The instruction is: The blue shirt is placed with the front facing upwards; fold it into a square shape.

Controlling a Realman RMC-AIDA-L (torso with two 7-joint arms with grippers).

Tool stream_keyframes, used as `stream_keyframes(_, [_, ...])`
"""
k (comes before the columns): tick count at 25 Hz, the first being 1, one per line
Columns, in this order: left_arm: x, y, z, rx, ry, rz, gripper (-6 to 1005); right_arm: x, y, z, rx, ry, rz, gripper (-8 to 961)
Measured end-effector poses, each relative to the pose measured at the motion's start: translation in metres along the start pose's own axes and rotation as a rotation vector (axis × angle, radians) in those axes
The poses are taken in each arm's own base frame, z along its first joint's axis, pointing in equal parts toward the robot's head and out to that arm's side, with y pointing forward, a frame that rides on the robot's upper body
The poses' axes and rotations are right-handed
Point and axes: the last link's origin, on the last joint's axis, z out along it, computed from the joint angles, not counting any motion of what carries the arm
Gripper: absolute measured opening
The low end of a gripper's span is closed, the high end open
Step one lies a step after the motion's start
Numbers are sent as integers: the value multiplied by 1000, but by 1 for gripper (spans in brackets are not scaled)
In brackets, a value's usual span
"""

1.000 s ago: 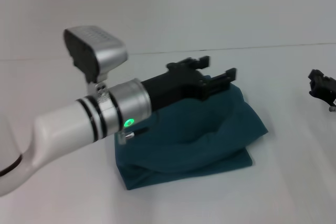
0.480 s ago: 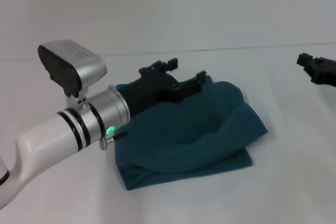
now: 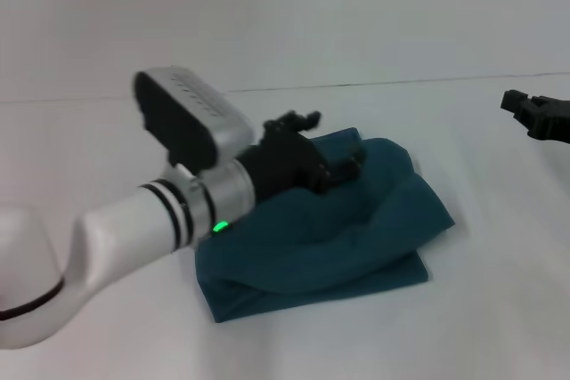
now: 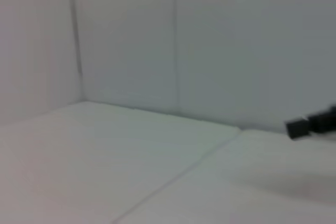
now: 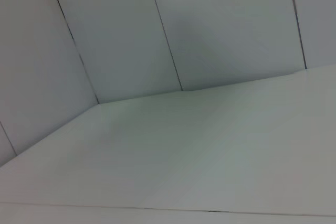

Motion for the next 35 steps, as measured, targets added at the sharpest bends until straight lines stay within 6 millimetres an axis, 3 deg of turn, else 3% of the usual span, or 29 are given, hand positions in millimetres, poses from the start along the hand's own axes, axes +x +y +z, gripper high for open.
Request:
stream_keyframes(9, [-6, 39, 21, -87, -113, 194, 812, 3, -1, -2, 16, -16, 18, 38])
stream_keyframes(17, [-15, 68, 8, -158, -89, 183, 811, 4, -6, -10, 37, -50, 49, 40])
stream_keyframes(24, [-21, 78, -2, -198, -63, 142, 811, 7, -5, -7, 37, -39, 72, 49])
stream_keyframes(35, [-34, 92, -5, -249, -96, 125, 811, -28, -17, -12, -1, -15, 179, 63])
